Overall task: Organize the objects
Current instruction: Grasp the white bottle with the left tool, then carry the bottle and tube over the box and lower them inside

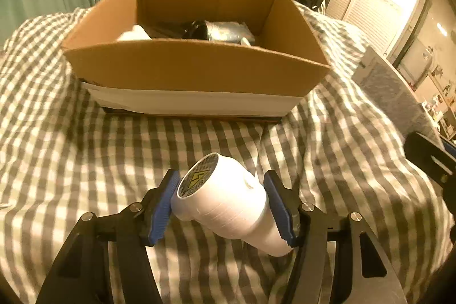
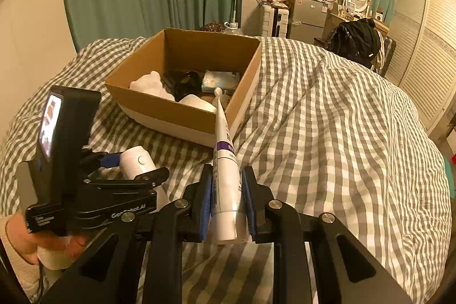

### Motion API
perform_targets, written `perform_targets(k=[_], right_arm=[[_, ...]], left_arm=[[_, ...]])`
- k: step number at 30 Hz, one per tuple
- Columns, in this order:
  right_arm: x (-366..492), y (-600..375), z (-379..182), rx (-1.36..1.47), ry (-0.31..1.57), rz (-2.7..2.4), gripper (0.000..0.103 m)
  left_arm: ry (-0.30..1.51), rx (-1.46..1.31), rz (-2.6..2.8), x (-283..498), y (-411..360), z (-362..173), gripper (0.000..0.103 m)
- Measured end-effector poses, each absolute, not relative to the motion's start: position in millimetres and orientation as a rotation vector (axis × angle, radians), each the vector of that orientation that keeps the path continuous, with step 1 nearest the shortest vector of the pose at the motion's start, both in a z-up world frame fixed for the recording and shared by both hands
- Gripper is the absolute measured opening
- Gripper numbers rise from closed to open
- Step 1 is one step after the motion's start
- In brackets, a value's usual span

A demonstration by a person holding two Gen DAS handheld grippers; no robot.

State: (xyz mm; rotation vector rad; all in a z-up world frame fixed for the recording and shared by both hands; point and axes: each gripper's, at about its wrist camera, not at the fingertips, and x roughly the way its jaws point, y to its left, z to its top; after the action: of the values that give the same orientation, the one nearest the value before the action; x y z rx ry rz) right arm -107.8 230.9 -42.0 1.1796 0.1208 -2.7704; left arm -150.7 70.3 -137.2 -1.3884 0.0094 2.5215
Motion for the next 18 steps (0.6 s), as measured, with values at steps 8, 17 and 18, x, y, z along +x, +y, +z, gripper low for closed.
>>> perform_targets(k=[8, 17, 18], right_arm=[[-90.7, 217.6, -29.3, 1.141, 0.133, -2.777, 0.02], [-72.3, 200.9, 12.7, 1.017, 0.157, -2.81, 0.02], [-70.4, 199.9, 20.4, 0.997, 0.164, -2.816, 0.02]], left_arm=[[0.025, -1.269, 2.588, -117.3, 47.5, -93.0, 0.062], [0.059, -1.155, 2.666, -103.7, 32.6, -41.2, 0.062], [0.063, -1.144, 2.674, -103.5, 31.1, -34.8, 0.062]])
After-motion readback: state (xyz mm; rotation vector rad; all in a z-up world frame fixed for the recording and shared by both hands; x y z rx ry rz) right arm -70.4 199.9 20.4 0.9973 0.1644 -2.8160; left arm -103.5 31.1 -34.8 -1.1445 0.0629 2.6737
